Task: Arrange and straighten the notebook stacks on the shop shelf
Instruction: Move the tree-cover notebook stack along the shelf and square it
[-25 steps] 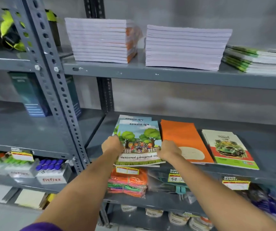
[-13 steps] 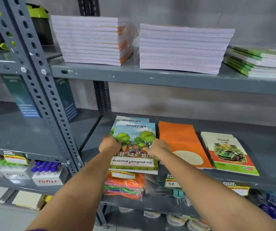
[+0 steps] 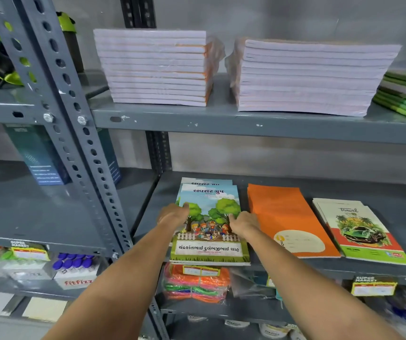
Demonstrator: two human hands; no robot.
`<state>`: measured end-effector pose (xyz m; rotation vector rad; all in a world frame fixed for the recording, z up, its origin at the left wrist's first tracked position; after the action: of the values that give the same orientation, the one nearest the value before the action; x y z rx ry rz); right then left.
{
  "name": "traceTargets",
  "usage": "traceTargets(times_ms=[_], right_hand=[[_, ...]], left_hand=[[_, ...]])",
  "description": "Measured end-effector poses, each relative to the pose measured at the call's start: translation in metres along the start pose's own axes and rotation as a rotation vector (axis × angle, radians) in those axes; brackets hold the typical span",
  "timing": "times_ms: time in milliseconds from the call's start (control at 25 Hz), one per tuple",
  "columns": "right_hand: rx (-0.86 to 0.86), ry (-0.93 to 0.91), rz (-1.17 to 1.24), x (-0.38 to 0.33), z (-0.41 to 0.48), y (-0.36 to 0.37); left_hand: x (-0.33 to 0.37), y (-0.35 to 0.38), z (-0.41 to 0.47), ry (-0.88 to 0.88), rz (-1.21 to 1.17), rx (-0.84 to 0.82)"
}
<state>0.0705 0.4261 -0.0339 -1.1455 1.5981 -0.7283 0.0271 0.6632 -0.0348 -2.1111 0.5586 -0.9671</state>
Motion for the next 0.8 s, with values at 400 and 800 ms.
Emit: traceTargets(times_ms=[400,800], right_hand=[[-0.264,-0.137,0.040,-0.015,-0.014,0.015],[-0.309,-0.203,-0.240,-0.010,-0.047,0.045]], left_hand=[[-0.007,-0.020,0.001,0.204,0.009,-0.246],[-0.009,0.034,-0.039,0.372,0.604,-0.395]])
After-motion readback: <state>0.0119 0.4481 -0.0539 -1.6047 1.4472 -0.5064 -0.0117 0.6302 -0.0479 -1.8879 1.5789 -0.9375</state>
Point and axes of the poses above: each hand's wrist, its own z-axis towards the middle knuckle, its own y-axis out of the palm, x = y × z, the point moved 9 cm from there along z, towards the middle knuckle, and after that the axes turned 6 degrees about -x, right-handed, at the moved point
